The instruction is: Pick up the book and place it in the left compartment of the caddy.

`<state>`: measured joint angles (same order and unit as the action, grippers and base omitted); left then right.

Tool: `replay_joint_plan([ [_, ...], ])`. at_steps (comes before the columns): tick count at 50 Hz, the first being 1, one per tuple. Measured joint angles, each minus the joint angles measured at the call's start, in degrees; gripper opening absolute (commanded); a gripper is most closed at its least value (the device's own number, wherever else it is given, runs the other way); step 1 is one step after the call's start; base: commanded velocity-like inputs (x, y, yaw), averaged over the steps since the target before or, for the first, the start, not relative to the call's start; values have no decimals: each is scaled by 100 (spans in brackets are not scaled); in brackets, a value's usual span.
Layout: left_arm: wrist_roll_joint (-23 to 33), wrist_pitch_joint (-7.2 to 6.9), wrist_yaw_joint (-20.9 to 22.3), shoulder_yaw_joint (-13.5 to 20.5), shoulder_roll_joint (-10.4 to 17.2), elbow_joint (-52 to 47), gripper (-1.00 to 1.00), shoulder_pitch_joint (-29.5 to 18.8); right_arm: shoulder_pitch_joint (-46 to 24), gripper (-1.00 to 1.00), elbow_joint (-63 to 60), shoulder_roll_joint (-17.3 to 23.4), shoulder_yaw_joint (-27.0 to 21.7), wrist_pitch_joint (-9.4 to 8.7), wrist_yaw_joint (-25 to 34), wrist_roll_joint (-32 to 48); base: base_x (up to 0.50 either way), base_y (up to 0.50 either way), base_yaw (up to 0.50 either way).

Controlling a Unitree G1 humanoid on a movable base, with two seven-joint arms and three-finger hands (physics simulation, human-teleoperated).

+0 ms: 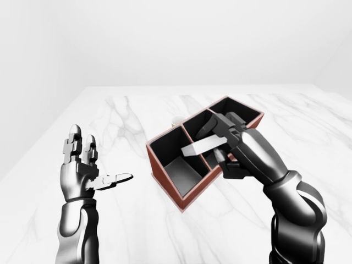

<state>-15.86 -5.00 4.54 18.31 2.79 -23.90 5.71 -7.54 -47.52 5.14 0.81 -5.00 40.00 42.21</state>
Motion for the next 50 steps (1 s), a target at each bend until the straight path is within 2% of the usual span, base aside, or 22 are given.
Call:
replay_joint_plan([
  [11, 9, 0, -2, -7, -6, -10, 100, 9, 27, -100, 310, 206, -271, 0, 0, -1072, 0, 0, 0],
  [22, 9, 0, -2, -7, -7, -10, 100, 11, 75, -100, 575, 323, -309, 0, 0, -1644, 0, 0, 0],
  [33, 14, 0, -3, -13, -9, -10, 100, 13, 147, -100, 812, 343, -194, 0, 0, -1817, 0, 0, 0],
  [50, 14, 0, -7, -15, -6, 5, 100, 4, 166, -100, 920, 324, 17, 0, 0, -1638, 0, 0, 0],
])
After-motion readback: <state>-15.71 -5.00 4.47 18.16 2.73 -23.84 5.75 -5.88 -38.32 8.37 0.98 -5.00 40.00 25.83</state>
